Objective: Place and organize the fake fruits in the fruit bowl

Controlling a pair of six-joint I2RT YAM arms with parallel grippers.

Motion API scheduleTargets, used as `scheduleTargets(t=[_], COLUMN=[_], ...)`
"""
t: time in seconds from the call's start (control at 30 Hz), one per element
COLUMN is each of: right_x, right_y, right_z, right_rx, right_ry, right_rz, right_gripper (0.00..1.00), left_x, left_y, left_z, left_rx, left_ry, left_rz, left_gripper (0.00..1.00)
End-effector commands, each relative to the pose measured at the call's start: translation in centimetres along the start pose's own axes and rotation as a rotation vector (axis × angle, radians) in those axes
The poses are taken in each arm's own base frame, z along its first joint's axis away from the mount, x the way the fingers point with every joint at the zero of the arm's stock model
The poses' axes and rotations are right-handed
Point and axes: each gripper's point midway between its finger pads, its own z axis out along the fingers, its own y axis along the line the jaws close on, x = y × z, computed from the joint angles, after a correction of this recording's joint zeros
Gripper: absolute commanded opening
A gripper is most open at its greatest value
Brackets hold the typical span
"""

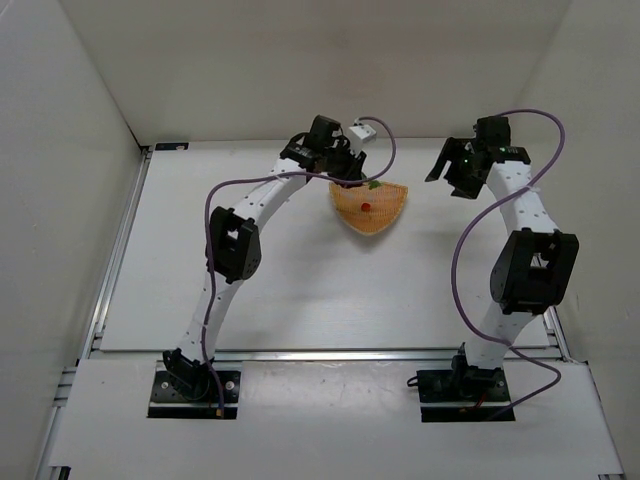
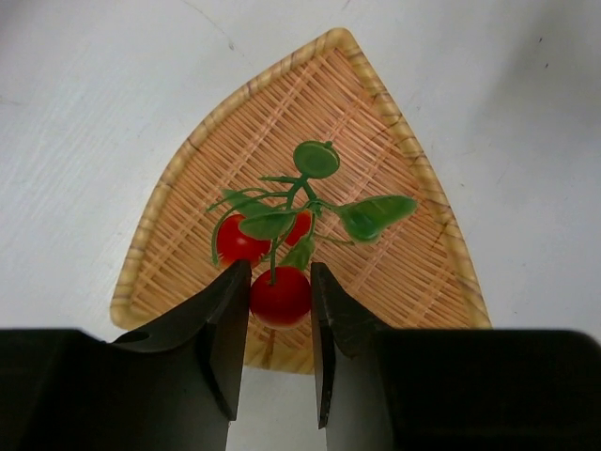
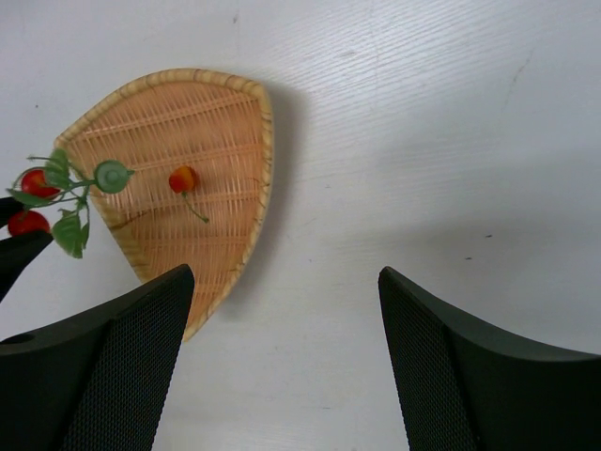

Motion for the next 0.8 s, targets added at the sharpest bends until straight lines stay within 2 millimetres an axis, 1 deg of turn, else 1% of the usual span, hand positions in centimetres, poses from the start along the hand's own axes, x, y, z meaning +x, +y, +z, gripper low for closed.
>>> scheduleTargets(t=[0.0, 0.03, 0.07, 0.13, 0.17, 0.2, 0.23, 0.3, 0.33, 0.37, 0.4, 0.43, 0.47, 0.5, 0.53, 0.57, 0.63, 0.67, 0.7, 0.73, 0.77], right_x=[-1.6, -1.7, -2.1, -2.1, -2.4, -2.4, -2.4, -2.7, -2.7, -2.7, -2.7, -2.7, -2.6, -2.1, -2.4, -2.0, -2.4, -2.0, -2.2, -2.1, -2.2], right_y=[0.5, 0.4, 0.6, 0.6, 0.8, 0.8, 0.8, 0.9, 0.9, 0.9, 0.9, 0.9, 0.4, 0.3, -0.1, -0.9, -1.9, -2.5, -3.0, -4.0, -4.3], right_z=[-1.6, -1.6, -1.9, -1.9, -2.1, -2.1, -2.1, -2.3, -2.3, -2.3, -2.3, -2.3, -2.1, -1.9, -2.0, -1.7, -1.7, -1.2, -1.3, -0.9, -1.0], right_rx=[-0.04, -0.045, -0.05, -0.05, -0.053, -0.053, -0.053, -0.057, -0.057, -0.057, -0.057, -0.057, -0.048, -0.052, -0.046, -0.042, -0.037, -0.025, -0.02, -0.005, 0.0], right_ry=[-0.054, -0.053, -0.064, -0.064, -0.074, -0.074, -0.074, -0.082, -0.082, -0.082, -0.082, -0.082, -0.076, -0.062, -0.066, -0.057, -0.064, -0.049, -0.053, -0.044, -0.048], right_rz=[-0.017, -0.011, -0.013, -0.014, -0.016, -0.016, -0.016, -0.018, -0.018, -0.018, -0.018, -0.018, 0.0, 0.003, 0.023, 0.037, 0.068, 0.093, 0.102, 0.131, 0.147], right_gripper=[0.84, 0.84, 0.84, 0.88, 0.89, 0.91, 0.91, 0.92, 0.92, 0.94, 0.94, 0.95, 0.95, 0.96, 0.98, 0.98, 0.98, 0.98, 0.98, 0.98, 0.98], left_x=[-1.7, -1.2, -1.8, -1.8, -1.8, -2.3, -3.0, -3.7, -3.8, -5.0, -4.6, -4.7, -4.4, -3.9, -3.3, -1.7, 0.9, 2.2, 5.0, 6.7, 8.4], left_y=[-1.3, -1.3, -1.2, -1.2, -1.1, -0.7, -0.6, 1.4, 1.7, 3.9, 4.7, 5.7, 8.1, 9.5, 10.8, 14.0, 17.0, 18.5, 21.1, 22.1, 22.7], left_z=[0.5, 0.9, 0.8, 0.8, 0.8, 0.3, -0.3, -1.8, -2.3, -4.5, -5.5, -6.7, -9.5, -11.0, -12.7, -16.3, -20.3, -22.5, -26.8, -29.0, -30.9], left_rx=[0.071, 0.073, 0.07, 0.07, 0.061, 0.035, 0.017, -0.047, -0.072, -0.161, -0.201, -0.248, -0.35, -0.408, -0.467, -0.593, -0.715, -0.776, -0.894, -0.945, -0.989], left_ry=[-0.071, -0.062, -0.079, -0.079, -0.077, -0.084, -0.095, -0.105, -0.1, -0.123, -0.107, -0.106, -0.097, -0.088, -0.077, -0.054, -0.022, -0.01, 0.013, 0.039, 0.063], left_rz=[-0.003, -0.019, -0.01, -0.01, -0.01, -0.006, 0.0, -0.018, -0.02, -0.023, -0.036, -0.042, -0.064, -0.079, -0.096, -0.147, -0.223, -0.258, -0.336, -0.369, -0.415], left_gripper=[0.38, 0.45, 0.66, 0.88, 0.95, 1.0, 1.0, 1.0, 1.0, 1.0, 1.0, 1.0, 1.0, 1.0, 1.0, 1.0, 1.0, 1.0, 1.0, 1.0, 1.0])
